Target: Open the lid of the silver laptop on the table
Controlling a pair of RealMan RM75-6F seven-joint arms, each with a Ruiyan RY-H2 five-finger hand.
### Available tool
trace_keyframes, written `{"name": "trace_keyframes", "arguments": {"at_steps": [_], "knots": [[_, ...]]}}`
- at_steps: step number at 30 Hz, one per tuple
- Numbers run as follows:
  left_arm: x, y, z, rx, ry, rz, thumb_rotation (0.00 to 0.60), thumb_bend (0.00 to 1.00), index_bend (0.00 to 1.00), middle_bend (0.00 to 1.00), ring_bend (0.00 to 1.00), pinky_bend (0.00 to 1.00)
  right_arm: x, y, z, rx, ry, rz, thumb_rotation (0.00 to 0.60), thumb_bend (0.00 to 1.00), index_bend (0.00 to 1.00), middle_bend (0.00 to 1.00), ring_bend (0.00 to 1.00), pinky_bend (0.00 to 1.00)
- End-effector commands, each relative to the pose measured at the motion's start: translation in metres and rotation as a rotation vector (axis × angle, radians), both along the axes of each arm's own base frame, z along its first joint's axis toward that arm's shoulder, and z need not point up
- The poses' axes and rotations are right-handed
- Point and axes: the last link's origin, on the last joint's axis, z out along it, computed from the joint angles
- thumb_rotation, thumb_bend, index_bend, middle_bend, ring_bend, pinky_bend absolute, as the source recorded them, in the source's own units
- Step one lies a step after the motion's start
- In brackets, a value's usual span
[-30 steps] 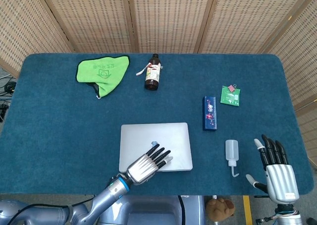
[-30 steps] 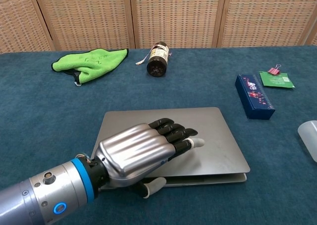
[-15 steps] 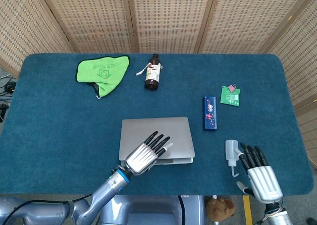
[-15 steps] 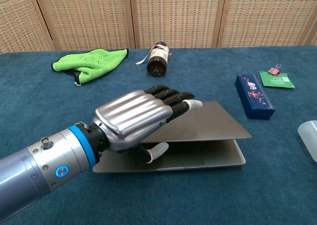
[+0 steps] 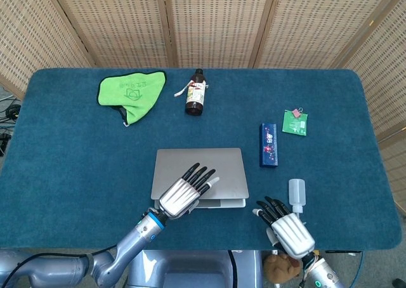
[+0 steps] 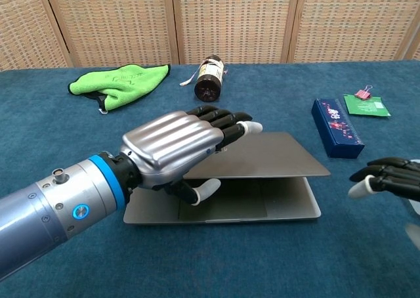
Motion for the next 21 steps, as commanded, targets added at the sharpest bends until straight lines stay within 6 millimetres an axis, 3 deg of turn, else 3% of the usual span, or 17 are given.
{"name": "trace_keyframes", "arguments": {"at_steps": [1, 6, 14, 21], "knots": [[-0.001, 0.001, 0.0, -0.003, -0.004, 0.008, 0.6, 0.49, 0.0, 0.0, 0.0, 0.0, 0.008, -0.01, -0.018, 0.061, -0.037, 0.013, 0.6, 0.91, 0.2, 0.15, 0.04, 0.14], [-0.004, 0.003, 0.0, -0.003, -0.002, 0.018, 0.6, 0.49, 0.0, 0.0, 0.0, 0.0, 0.017, -0.015, -0.032, 0.098, -0.061, 0.01, 0.6, 1.0, 0.2, 0.15, 0.04, 0.15], [-0.006, 0.006, 0.002, 0.003, -0.006, 0.025, 0.6, 0.47, 0.0, 0.0, 0.0, 0.0, 0.028, -0.025, -0.052, 0.126, -0.072, -0.015, 0.6, 1.0, 0.2, 0.15, 0.04, 0.15], [-0.005, 0.007, 0.002, 0.005, -0.004, 0.025, 0.6, 0.48, 0.0, 0.0, 0.0, 0.0, 0.026, -0.028, -0.068, 0.169, -0.044, -0.051, 0.6, 1.0, 0.2, 0.15, 0.04, 0.15]]}}
